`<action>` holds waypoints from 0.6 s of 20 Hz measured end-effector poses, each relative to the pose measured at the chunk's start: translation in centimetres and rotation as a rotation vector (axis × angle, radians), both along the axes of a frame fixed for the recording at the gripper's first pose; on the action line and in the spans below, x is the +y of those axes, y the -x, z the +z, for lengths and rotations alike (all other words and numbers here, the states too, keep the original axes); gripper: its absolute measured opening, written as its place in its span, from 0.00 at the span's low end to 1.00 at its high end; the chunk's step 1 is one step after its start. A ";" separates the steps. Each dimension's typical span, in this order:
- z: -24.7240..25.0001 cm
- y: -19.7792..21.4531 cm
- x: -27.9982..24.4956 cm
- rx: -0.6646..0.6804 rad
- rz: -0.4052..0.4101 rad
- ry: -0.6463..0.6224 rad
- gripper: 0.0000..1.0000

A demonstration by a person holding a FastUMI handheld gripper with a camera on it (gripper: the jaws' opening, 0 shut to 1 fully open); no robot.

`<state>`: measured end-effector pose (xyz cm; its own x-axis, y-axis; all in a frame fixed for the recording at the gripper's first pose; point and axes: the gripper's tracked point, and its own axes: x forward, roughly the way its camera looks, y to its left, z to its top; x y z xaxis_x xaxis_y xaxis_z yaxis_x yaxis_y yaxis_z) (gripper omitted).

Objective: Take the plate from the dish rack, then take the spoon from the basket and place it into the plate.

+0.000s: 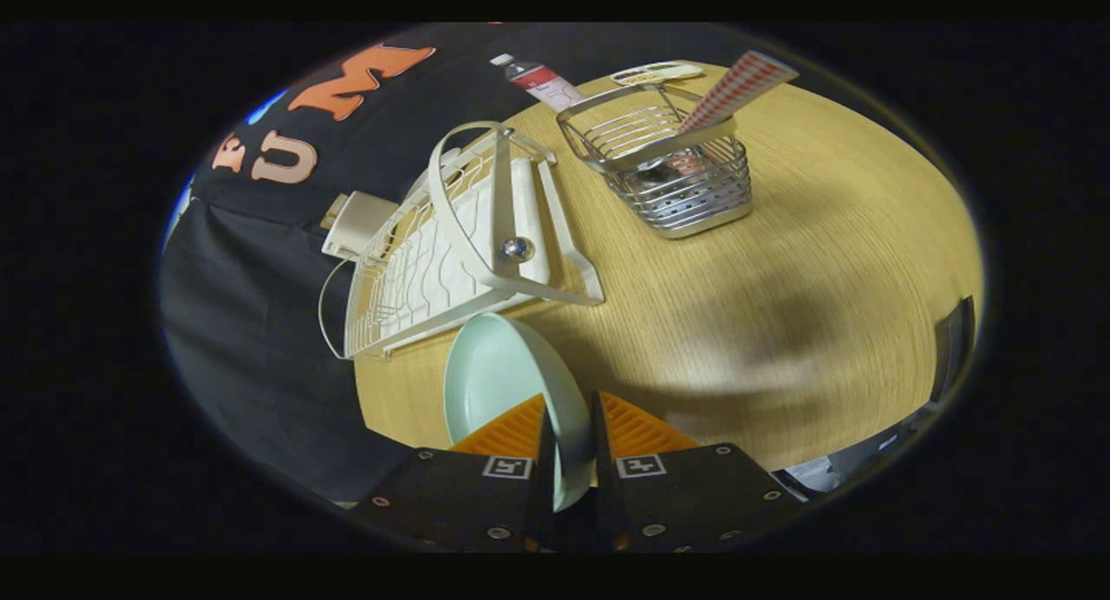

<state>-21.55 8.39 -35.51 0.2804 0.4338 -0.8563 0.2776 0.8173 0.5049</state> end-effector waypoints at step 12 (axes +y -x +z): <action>1.2 -1.1 -2.5 -0.109 0.046 0.140 0.28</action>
<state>-20.49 5.86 -34.36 0.3573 0.3273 -0.8748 0.1878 0.8923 0.4106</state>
